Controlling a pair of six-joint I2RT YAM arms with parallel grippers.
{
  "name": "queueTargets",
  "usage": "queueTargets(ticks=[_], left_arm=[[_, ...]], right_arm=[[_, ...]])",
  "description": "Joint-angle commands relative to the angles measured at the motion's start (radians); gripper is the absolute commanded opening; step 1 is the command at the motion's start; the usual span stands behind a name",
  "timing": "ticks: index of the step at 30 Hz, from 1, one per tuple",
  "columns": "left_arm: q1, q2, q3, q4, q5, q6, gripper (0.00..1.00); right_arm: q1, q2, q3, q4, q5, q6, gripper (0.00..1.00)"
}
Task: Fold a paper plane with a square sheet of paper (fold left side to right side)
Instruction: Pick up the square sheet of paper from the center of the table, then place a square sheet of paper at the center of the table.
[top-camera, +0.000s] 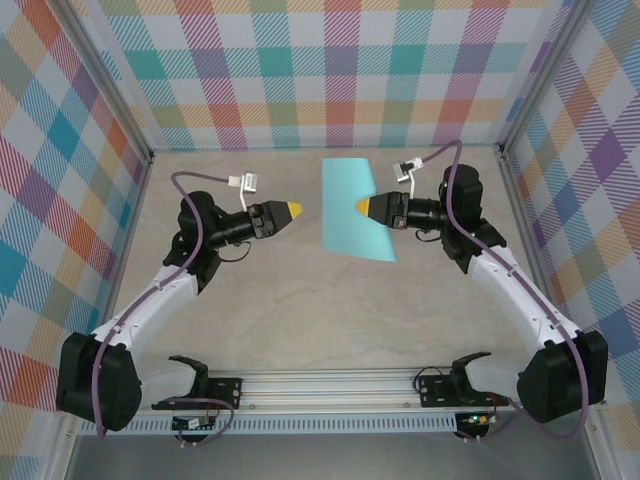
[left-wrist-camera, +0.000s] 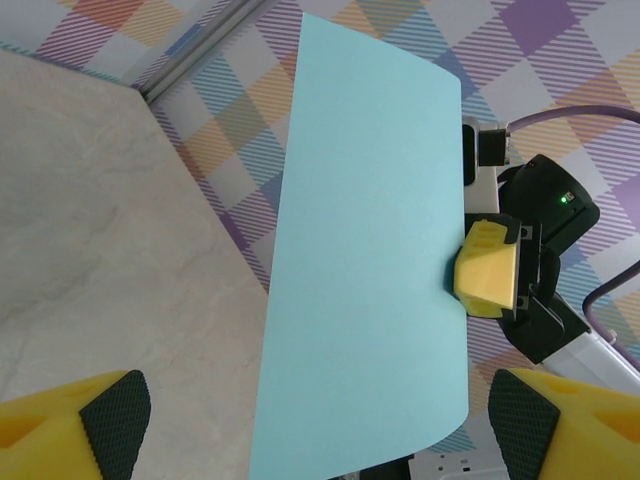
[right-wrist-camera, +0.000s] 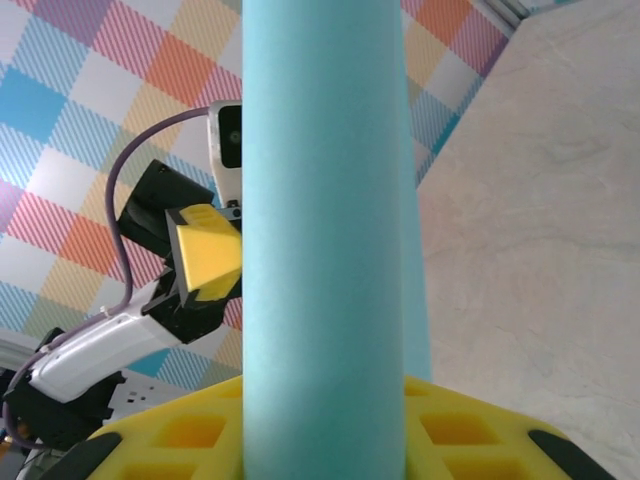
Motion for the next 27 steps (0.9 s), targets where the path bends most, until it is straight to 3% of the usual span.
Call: queueTargets(ticks=[1, 10, 14, 18, 23, 27], left_arm=[[-0.037, -0.01, 0.04, 0.054, 0.017, -0.014, 0.91], [-0.099, -0.009, 0.059, 0.075, -0.001, -0.023, 0.91], [-0.138, -0.004, 0.08, 0.114, 0.007, -0.031, 0.83], [-0.15, -0.011, 0.093, 0.086, 0.003, -0.009, 0.61], [-0.15, -0.023, 0.091, -0.015, -0.027, 0.046, 0.19], [-0.15, -0.013, 0.083, -0.126, -0.06, 0.106, 0.02]], right_arm=[[0.026, -0.03, 0.043, 0.048, -0.042, 0.029, 0.31], [0.106, -0.047, 0.067, 0.086, -0.026, 0.067, 0.31], [0.129, -0.047, 0.068, 0.088, -0.008, 0.076, 0.31], [0.13, -0.053, 0.063, 0.055, 0.022, 0.052, 0.3], [0.129, -0.073, 0.079, -0.076, 0.085, -0.033, 0.31], [0.129, -0.097, 0.123, -0.325, 0.243, -0.174, 0.4]])
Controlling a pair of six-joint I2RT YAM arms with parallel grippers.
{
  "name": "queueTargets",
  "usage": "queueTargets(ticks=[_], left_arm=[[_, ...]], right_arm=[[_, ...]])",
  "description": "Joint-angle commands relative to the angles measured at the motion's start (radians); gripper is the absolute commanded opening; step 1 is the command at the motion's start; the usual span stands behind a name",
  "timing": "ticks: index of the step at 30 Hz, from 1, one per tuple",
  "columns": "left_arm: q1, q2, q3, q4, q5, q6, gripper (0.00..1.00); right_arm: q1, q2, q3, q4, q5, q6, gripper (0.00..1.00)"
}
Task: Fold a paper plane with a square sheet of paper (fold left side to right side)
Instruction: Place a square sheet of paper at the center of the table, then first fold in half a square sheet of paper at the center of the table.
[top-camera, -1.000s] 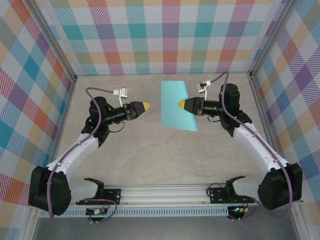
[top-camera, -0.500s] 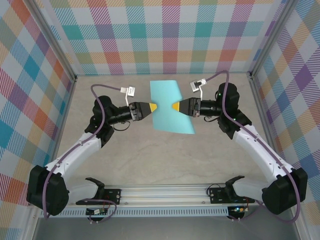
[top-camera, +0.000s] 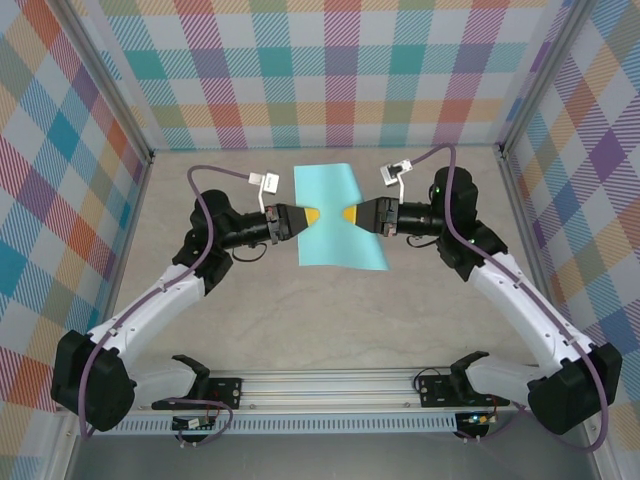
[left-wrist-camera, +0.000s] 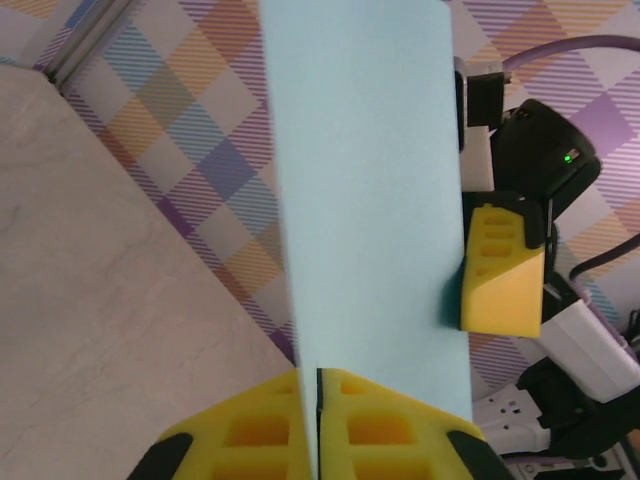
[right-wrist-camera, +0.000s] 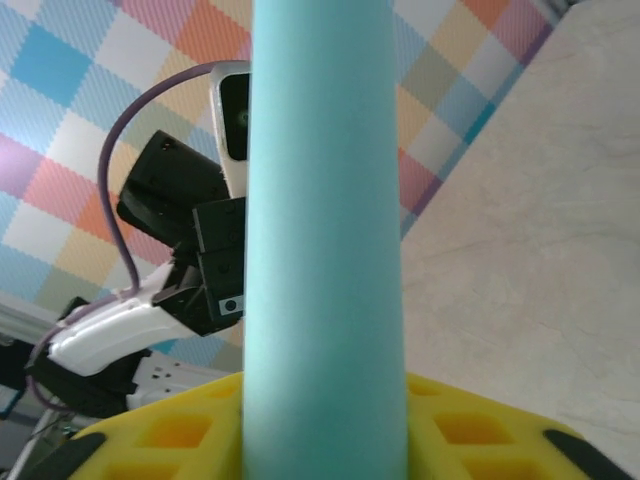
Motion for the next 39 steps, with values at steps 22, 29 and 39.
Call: queueTargets(ticks=[22, 29, 39], left_arm=[[0.066, 0.52, -0.042, -0.225, -0.189, 0.229, 0.0], [0.097, 0.626, 0.01, -0.265, -0.145, 0.279, 0.0], [0.097, 0.607, 0.003, -0.253, -0.111, 0.254, 0.16]], right_arm=[[0.002, 0.316, -0.099, -0.298, 0.439, -0.209, 0.53], [0.002, 0.574, -0.025, -0.211, 0.4, -0.178, 0.35], [0.012, 0.747, 0.016, -0.294, 0.485, -0.165, 0.3]])
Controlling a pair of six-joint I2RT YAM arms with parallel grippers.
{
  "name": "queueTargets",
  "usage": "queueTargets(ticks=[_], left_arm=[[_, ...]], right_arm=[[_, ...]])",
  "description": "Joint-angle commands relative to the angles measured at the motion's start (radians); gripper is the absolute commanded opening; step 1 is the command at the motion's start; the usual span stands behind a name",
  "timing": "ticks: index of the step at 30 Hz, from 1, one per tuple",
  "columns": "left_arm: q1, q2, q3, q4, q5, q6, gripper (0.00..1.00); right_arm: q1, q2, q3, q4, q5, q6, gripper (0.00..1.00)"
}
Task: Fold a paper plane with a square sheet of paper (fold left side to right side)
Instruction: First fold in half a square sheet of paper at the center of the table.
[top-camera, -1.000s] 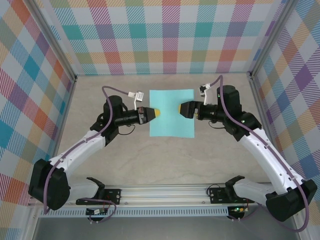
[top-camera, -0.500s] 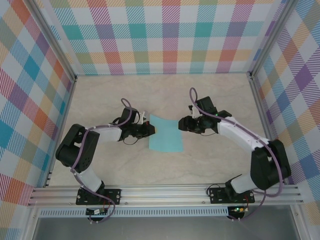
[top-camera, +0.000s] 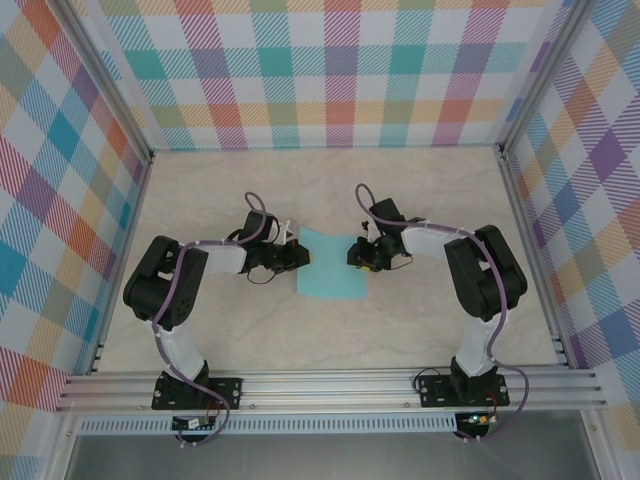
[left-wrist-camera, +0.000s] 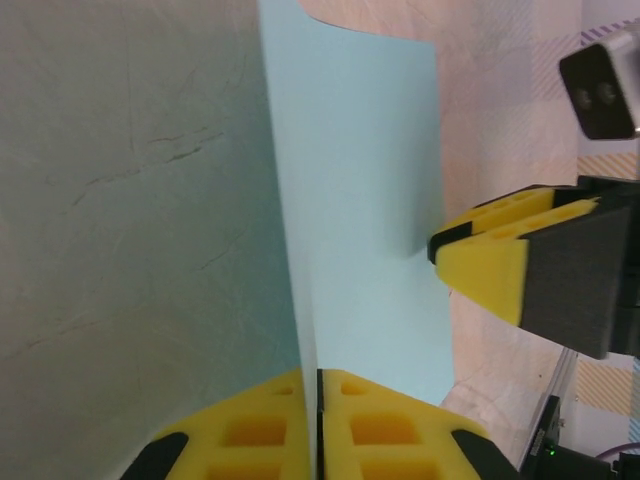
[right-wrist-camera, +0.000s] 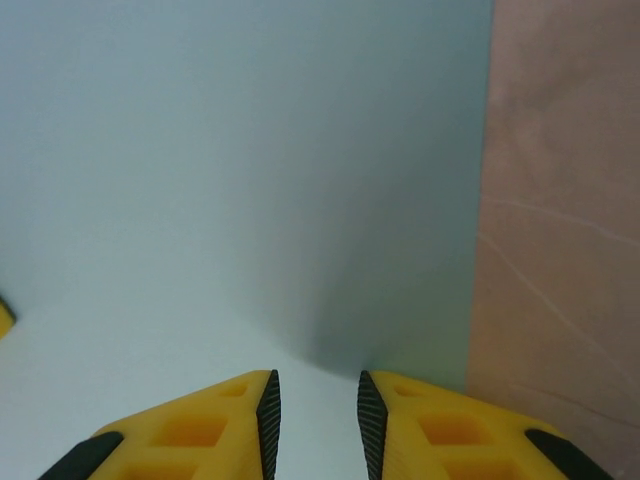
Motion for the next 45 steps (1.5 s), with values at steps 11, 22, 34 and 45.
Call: queueTargets(ticks=[11, 22, 34, 45], left_arm=[[0.008, -0.106, 0.006, 0.139, 0.125, -0.145, 0.51], [-0.016, -0.124, 0.007, 0.181, 0.153, -0.191, 0.54], [-0.074, 0.006, 0.083, 0.259, 0.154, -0.249, 0.53], [-0.088, 0.07, 0.115, 0.294, 0.137, -0.28, 0.53]], right_arm=[[0.018, 0.043, -0.008, -0.101, 0.107, -0.013, 0.3], [0.021, 0.052, -0.004, -0.092, 0.102, -0.014, 0.3], [0.022, 0.029, -0.038, 0.016, 0.021, 0.032, 0.31], [-0.001, -0.05, -0.042, 0.047, -0.051, 0.036, 0.34]])
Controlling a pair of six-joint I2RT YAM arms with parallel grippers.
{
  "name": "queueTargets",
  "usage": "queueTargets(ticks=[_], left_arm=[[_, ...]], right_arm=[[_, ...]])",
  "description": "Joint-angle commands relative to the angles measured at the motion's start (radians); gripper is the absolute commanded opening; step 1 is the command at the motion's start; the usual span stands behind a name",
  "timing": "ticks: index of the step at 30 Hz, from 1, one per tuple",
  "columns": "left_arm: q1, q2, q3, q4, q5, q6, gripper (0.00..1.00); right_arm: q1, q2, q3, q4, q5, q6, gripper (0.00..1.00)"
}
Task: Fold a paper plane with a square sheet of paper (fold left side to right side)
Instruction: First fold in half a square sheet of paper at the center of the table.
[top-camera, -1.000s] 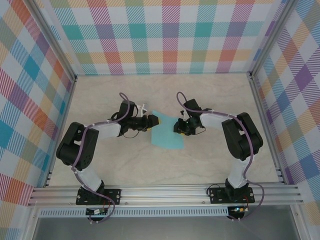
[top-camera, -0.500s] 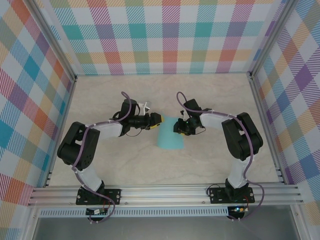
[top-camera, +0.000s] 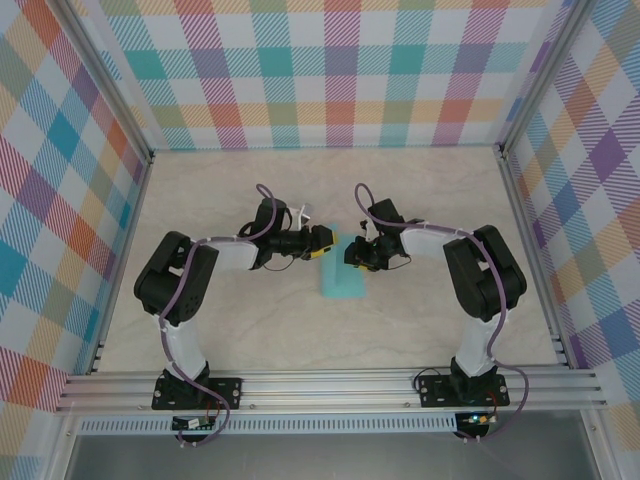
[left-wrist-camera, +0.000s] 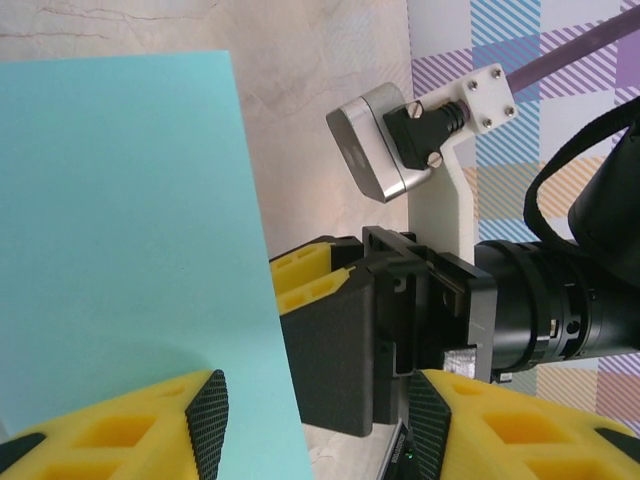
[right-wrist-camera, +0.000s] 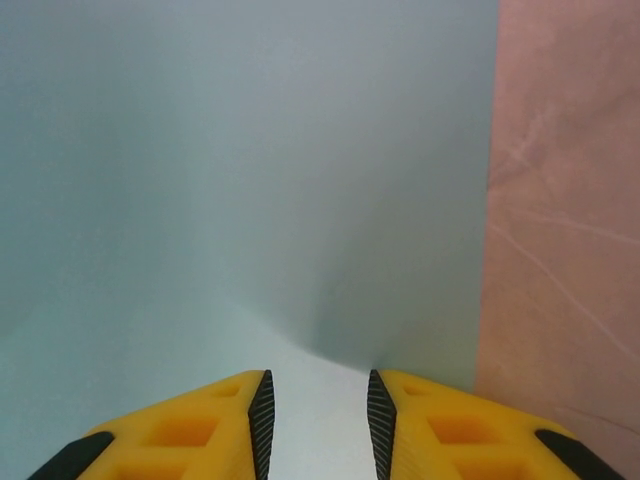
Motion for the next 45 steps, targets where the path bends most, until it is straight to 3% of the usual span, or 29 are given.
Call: queueTargets(ticks=[1, 8, 13, 20, 25, 30, 34, 37, 45], left_arm=[[-0.011, 0.012, 0.024, 0.034, 0.003, -0.011, 0.53], [-0.013, 0.018, 0.025, 0.029, -0.001, -0.007, 0.51], [-0.014, 0.013, 0.019, 0.025, -0.004, -0.005, 0.45], [-0.017, 0.008, 0.018, 0.02, -0.007, -0.002, 0.32], [-0.018, 0.005, 0.015, 0.016, -0.012, 0.002, 0.29], [-0.017, -0.001, 0.01, 0.016, -0.012, 0.003, 0.28], [-0.017, -0.018, 0.006, 0.014, -0.012, 0.005, 0.29], [-0.018, -0.056, -0.003, -0.004, -0.024, 0.028, 0.36], [-0.027, -0.166, 0.01, -0.349, -0.202, 0.199, 0.5]], right_arm=[[-0.017, -0.064, -0.028, 0.001, -0.043, 0.012, 0.35], [-0.086, -0.195, -0.085, 0.099, -0.173, 0.05, 0.52], [-0.088, -0.148, -0.074, 0.215, -0.335, 0.118, 0.5], [-0.086, -0.049, -0.047, 0.334, -0.41, 0.204, 0.46], [-0.076, -0.009, -0.036, 0.363, -0.43, 0.225, 0.44], [-0.074, 0.0, -0.038, 0.356, -0.422, 0.221, 0.34], [-0.075, -0.001, -0.035, 0.326, -0.412, 0.204, 0.13], [-0.076, -0.016, -0.029, 0.267, -0.374, 0.167, 0.01], [-0.085, -0.058, 0.028, -0.009, -0.139, 0.017, 0.01]])
